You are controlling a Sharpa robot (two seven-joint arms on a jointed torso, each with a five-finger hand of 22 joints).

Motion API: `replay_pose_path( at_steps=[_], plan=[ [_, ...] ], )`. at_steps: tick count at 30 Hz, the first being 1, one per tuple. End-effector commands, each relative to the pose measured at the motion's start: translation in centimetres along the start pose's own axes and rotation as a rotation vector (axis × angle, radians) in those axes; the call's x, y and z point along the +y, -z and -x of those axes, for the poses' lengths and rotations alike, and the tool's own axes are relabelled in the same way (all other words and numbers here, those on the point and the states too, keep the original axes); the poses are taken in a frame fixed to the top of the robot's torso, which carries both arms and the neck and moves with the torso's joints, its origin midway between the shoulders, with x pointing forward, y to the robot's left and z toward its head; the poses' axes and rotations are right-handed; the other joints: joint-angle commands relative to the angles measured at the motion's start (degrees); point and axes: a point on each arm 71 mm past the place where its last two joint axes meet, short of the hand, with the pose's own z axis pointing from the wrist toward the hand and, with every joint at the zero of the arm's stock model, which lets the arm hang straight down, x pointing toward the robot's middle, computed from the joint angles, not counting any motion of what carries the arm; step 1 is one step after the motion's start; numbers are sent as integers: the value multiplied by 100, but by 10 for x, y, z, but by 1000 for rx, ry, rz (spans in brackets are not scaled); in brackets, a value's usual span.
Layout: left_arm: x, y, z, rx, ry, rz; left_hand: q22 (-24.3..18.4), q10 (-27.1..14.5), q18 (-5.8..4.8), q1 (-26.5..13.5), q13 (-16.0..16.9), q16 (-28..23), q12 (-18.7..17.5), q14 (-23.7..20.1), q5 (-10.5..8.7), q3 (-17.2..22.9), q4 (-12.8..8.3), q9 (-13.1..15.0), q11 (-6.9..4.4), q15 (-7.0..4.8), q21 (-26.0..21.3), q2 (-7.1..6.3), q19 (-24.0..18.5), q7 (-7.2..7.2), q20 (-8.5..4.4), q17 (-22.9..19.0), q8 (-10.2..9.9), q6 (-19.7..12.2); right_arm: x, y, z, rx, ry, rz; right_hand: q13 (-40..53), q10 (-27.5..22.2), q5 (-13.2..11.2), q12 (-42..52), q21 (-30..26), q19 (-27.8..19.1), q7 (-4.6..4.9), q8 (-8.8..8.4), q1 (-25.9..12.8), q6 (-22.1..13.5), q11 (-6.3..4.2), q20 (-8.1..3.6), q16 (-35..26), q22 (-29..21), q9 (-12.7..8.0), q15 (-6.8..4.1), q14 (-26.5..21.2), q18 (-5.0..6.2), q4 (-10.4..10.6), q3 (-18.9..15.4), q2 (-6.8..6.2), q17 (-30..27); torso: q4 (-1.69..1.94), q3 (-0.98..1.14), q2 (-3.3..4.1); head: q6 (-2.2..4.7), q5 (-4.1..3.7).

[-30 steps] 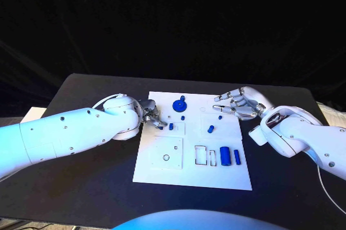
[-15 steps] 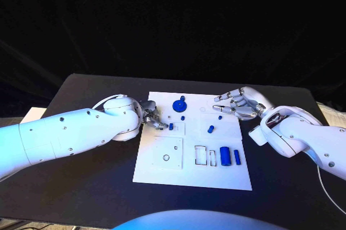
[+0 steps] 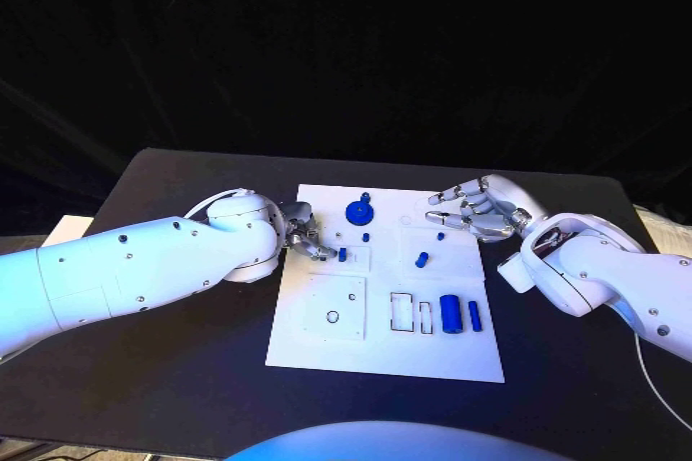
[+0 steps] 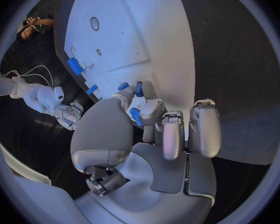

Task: Assemble the parts on the task board

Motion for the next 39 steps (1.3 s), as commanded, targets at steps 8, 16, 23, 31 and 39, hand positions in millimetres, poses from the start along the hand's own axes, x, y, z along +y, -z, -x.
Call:
replay_pose_path(
  at_steps=[8,16,23,31,39],
  plan=[
    [-1,6,14,-5,107,-21,686,-21,-73,-340,-59,17,-33,614,10,-683,-2,-5,28,-26,-60,124,326,0,-33,1509,-17,23,-1,0,-3,18,1,1,114,-39,39,-23,-23,-48,-2,33,1,51,5,-5,-22,-6,8,-11,450,46,16,-35,68,928,5,-3,0,-3,-5],
    [1,13,35,-49,200,-46,530,-198,-25,-670,-333,17,-292,614,-12,-1396,-2,10,68,-12,-278,366,268,54,-26,1509,-44,-135,-2,-1,-5,21,-1,-3,113,-39,44,-22,-27,-50,-3,32,8,51,5,-5,-26,-12,7,-11,449,47,13,-44,60,923,-1,-4,2,11,5],
    [-4,13,46,-128,232,-135,-960,-1480,357,19,-2034,-707,-1966,268,74,-1640,-70,-120,321,169,-2251,544,-418,343,99,503,-249,-902,-3,0,-5,21,-1,-5,113,-39,44,-22,-27,-50,-3,32,8,51,5,-5,-26,-12,7,-11,449,47,13,-44,60,923,7,-2,1,21,-5],
    [-35,7,47,-252,183,-446,-2993,-2731,699,2462,-3124,-3880,-3327,-1686,4,-452,-711,-928,761,595,-5127,523,-1717,798,454,-2850,-984,-1478,-2,-1,-5,7,-2,0,39,-104,61,-114,-107,-119,-2,31,26,49,4,-6,-87,-164,7,-12,425,76,12,-47,72,828,4,-22,9,47,-46],
    [-55,-7,35,-294,6,-592,-3249,-2639,753,2630,-4211,-4235,-4239,-1556,-91,-36,-768,-1782,873,664,-5401,-66,-1506,811,546,-3340,-1744,-1236,-1,-1,-3,-38,-6,16,-342,-408,212,-581,-363,-300,-4,21,154,38,-5,-17,-298,-575,3,-24,347,150,-3,-47,143,544,-19,-41,28,79,-78]
  ],
)
